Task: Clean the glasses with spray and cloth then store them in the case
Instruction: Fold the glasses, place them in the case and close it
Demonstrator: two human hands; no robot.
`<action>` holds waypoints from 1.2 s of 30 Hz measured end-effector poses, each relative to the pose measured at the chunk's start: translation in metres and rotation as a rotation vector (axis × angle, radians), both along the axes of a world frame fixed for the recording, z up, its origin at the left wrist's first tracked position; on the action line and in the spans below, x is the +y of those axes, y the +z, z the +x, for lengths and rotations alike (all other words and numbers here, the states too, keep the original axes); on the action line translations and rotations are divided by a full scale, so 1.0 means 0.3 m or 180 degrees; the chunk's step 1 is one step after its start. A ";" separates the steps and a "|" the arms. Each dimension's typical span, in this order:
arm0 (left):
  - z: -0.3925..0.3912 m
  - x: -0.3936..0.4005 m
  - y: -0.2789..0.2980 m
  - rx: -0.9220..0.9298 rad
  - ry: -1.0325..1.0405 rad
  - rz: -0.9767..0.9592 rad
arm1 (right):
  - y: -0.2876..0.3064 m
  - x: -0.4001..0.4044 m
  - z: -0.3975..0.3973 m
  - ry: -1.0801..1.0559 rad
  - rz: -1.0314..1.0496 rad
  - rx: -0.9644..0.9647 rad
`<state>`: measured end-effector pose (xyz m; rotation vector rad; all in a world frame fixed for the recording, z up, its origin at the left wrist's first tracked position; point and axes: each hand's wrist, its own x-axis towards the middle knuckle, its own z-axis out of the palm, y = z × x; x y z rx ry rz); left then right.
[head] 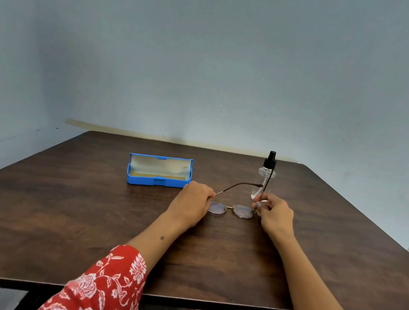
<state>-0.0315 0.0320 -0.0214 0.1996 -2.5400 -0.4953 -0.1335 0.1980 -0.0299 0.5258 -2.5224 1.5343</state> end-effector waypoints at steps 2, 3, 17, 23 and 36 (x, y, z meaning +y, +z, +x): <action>-0.005 -0.003 0.006 -0.0159 0.0002 -0.0206 | 0.004 0.014 -0.010 0.0163 -0.0071 -0.0077; -0.007 -0.004 0.007 -0.0243 0.0006 -0.0323 | 0.006 0.022 -0.013 0.0250 -0.0113 -0.0135; 0.003 -0.013 -0.005 -0.0353 -0.0058 -0.0691 | 0.066 0.054 -0.055 0.0921 0.0464 -0.0327; 0.009 -0.013 -0.006 -0.0345 -0.0031 -0.0526 | 0.113 0.011 -0.023 0.0753 0.1668 0.0487; 0.016 -0.053 -0.032 0.0333 0.0428 0.0933 | 0.111 -0.043 -0.006 0.0562 0.2480 0.0882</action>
